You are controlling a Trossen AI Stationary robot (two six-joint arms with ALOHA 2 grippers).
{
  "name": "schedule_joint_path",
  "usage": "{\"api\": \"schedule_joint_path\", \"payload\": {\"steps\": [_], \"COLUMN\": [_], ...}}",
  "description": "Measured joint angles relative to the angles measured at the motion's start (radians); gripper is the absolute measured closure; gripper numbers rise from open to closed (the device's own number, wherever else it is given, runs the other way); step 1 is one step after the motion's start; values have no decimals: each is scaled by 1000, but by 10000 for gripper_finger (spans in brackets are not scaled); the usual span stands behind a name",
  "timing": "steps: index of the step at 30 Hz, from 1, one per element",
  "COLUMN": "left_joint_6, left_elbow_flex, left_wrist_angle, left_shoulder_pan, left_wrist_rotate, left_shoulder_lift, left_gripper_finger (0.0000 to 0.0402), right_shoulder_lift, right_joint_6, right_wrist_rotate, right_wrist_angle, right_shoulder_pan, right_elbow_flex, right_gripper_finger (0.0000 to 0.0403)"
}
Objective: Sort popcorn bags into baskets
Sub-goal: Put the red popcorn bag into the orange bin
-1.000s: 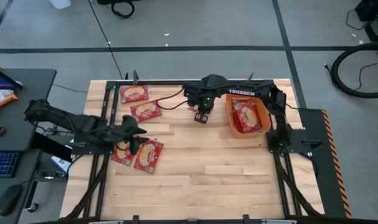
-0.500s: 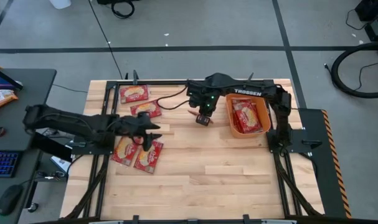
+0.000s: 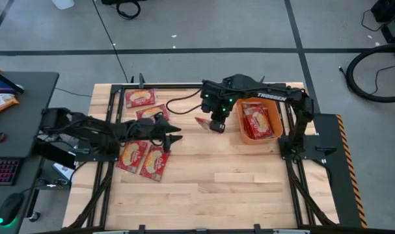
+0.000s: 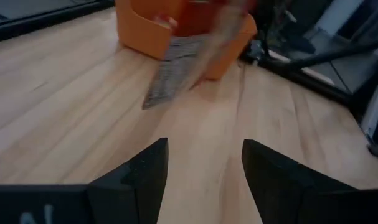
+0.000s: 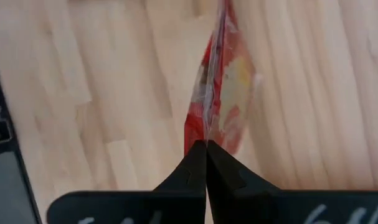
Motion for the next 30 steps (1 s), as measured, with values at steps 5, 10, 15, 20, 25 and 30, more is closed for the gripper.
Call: {"api": "schedule_joint_path", "payload": {"steps": [5,10,15,20,25,30], "left_joint_6": [-13,27,43,91,113,146], "left_elbow_flex": [34,147,267,372,461,511], "left_wrist_angle": [146,154,154,151,54,43], "left_shoulder_pan": [14,12,19,34,39,40], "left_wrist_rotate": [15,58,58,111,141,179], "left_shoulder_lift": [106,198,271,333,363,365], "left_gripper_finger": [193,193,193,193,193,193], "right_shoulder_lift": [-33,-77,-122,-171,-223,-273], "right_joint_6": [-9,-9,-7,0,23,38], "right_wrist_rotate": [-61,-75,-100,-100,-100,-85], "right_wrist_angle": [3,4,3,2,-12,-4], "right_shoulder_pan": [17,28,48,61,65,70], "right_elbow_flex": [0,0,0,0,0,0], "right_gripper_finger": [401,401,401,401,401,401]}}
